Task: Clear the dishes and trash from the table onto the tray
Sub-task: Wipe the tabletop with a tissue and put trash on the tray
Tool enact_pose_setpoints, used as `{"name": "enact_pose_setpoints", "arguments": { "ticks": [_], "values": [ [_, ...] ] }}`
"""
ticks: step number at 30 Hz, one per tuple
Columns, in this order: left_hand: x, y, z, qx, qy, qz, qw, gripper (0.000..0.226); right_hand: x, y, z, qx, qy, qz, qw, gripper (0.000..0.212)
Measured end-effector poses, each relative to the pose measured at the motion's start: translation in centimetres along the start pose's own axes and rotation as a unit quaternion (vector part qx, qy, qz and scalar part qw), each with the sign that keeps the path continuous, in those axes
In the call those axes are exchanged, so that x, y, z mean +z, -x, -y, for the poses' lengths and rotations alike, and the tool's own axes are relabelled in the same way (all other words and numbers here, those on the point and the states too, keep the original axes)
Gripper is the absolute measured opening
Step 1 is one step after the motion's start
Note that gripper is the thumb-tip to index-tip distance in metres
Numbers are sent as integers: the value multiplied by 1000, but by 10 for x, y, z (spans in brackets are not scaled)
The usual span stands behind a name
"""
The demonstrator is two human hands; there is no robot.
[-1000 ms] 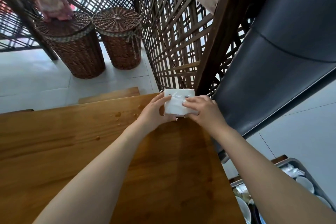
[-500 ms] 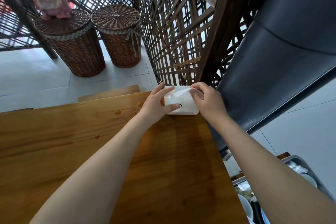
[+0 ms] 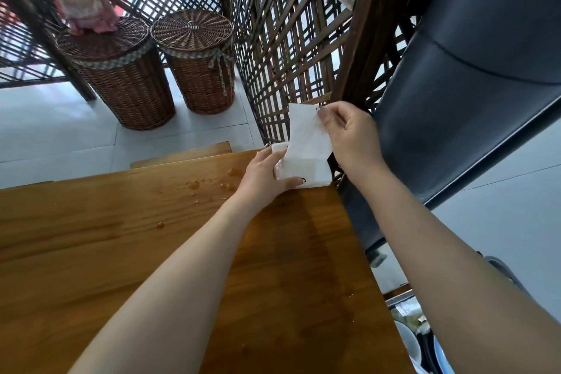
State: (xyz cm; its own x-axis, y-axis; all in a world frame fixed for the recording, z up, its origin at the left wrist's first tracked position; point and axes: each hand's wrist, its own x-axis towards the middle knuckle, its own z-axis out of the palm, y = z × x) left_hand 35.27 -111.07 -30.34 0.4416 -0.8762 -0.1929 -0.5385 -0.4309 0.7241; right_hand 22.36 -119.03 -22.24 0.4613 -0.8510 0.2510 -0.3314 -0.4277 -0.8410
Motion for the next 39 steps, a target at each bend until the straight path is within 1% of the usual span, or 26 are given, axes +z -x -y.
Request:
{"name": "enact_pose_setpoints", "arguments": {
  "ticks": [5, 11, 15, 21, 25, 29, 32, 35, 37, 39],
  "values": [
    [3, 2, -3, -3, -22, -13, 1000, 84, -7, 0, 13, -19, 18, 1, 1000, 21],
    [3, 1, -10, -1, -56, -5, 998, 84, -11, 13, 15, -47, 4, -30, 998, 20],
    [8, -3, -14, -16, -66, 2, 998, 89, -13, 20, 17, -64, -8, -36, 997, 14],
    [12, -7, -25, -42, -74, 3, 996, 96, -13, 25, 18, -78, 6, -26, 997, 22],
    [12, -8, -28, -38, -83, 8, 996, 96, -17, 26, 14, -78, -6, -32, 996, 23],
    [13, -10, -30, -46, -98, 21, 994, 93, -23, 26, 19, -85, -33, -46, 995, 18],
    [11, -9, -32, -33, -94, 27, 995, 81, -32, 15, 36, -110, -36, -71, 991, 14],
    [10, -3, -39, 5, -124, 26, 992, 70, -38, 5, 41, -87, -11, -35, 996, 14],
    [9, 2, -39, 16, -85, 8, 996, 64, -37, 7, 36, -57, -21, -11, 998, 16],
    [7, 9, -34, 12, -10, -5, 1000, 66, -37, 12, 32, -32, -38, 6, 999, 19]
  ]
}}
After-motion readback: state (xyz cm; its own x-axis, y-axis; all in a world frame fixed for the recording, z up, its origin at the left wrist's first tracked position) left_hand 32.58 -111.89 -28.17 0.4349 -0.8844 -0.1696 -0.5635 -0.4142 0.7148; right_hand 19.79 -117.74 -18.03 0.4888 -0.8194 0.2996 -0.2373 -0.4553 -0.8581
